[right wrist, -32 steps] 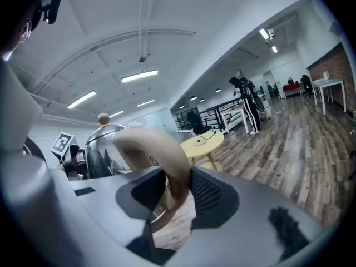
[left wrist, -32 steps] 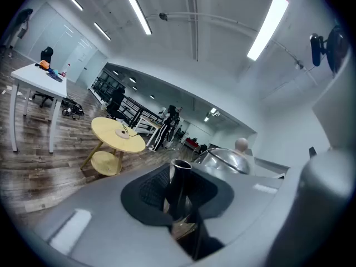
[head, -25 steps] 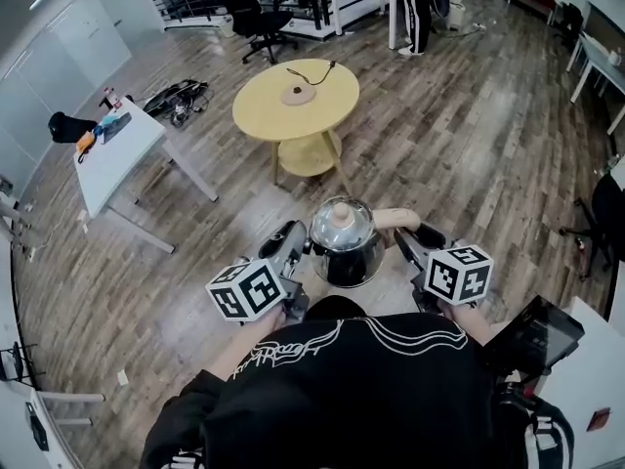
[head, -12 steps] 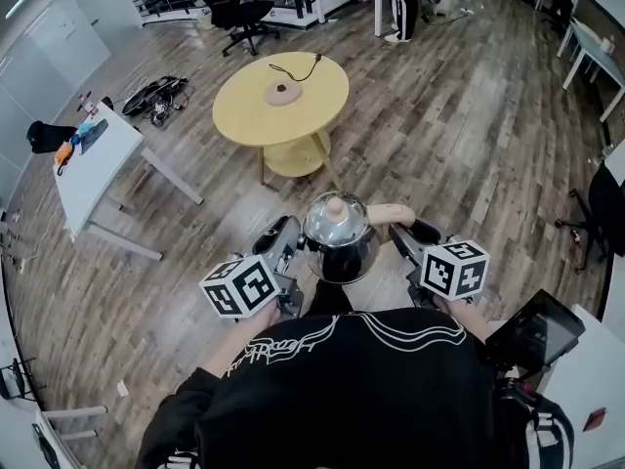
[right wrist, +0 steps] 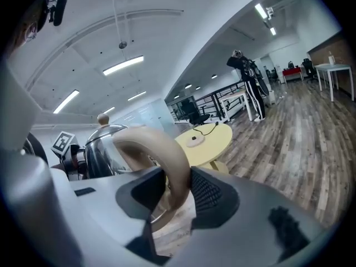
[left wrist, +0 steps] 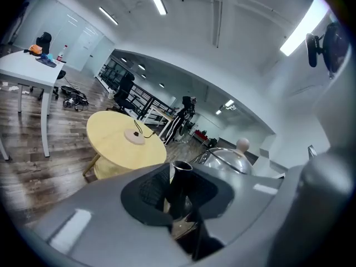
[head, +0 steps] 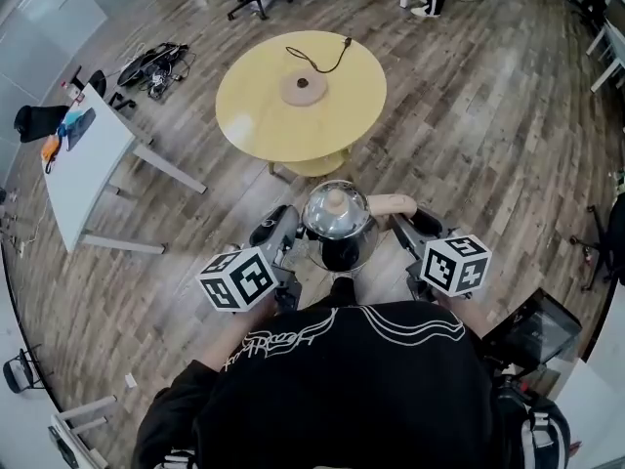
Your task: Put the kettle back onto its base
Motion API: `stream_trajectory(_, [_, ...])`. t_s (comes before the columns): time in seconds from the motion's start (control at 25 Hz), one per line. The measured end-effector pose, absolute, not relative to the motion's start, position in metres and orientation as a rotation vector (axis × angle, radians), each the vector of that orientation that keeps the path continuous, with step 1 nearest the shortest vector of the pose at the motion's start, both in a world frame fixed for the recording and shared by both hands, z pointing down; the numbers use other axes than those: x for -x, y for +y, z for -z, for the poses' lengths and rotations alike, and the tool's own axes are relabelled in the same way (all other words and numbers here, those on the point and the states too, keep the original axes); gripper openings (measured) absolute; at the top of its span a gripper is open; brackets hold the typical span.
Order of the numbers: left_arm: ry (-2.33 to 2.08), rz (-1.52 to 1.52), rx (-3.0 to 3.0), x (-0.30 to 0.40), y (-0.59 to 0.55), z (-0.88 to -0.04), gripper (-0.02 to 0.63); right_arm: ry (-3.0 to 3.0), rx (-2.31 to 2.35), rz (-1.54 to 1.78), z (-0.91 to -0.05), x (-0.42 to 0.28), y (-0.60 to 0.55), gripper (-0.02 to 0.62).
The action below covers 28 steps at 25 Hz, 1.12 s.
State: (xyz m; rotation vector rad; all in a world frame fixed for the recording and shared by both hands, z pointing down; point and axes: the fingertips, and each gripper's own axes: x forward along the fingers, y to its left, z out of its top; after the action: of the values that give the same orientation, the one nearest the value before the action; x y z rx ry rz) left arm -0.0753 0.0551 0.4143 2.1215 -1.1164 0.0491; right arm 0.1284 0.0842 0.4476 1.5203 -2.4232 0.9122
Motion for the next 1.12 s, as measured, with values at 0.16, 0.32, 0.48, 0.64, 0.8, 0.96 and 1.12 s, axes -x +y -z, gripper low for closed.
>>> stream_trajectory(0.16, [-1.115, -0.072, -2.127, 0.088, -0.025, -0.42, 0.069, -2.418, -1.514, -0.915, -0.456, -0.115, 0.004, 0.14])
stream_trajectory(0.32, [-1.117, -0.058, -2.115, 0.1, -0.111, -0.421, 0.069, -2.431, -1.494, -0.87, -0.451, -0.104, -0.085, 0.14])
stream_trajectory(0.48, [-1.109, -0.051, -2.126, 0.102, -0.121, -0.43, 0.069, -2.434, -1.475, -0.825, -0.456, -0.101, -0.094, 0.14])
stream_trajectory(0.64, [-1.099, -0.047, -2.129, 0.101, -0.124, -0.437, 0.069, -2.418, -1.468, -0.821, -0.463, -0.102, -0.097, 0.14])
stream_trajectory(0.8, [-1.106, -0.05, -2.089, 0.1, -0.126, -0.456, 0.069, -2.409, -1.441, -0.837, -0.479, -0.103, -0.103, 0.14])
stream_trajectory(0.96, [-1.119, -0.074, -2.068, 0.094, -0.15, -0.467, 0.068, -2.409, -1.399, -0.86, -0.491, -0.108, -0.132, 0.14])
stream_trajectory(1.12, [-1.139, -0.098, -2.06, 0.093, -0.186, -0.471, 0.069, -2.413, -1.363, -0.864, -0.496, -0.11, -0.175, 0.14])
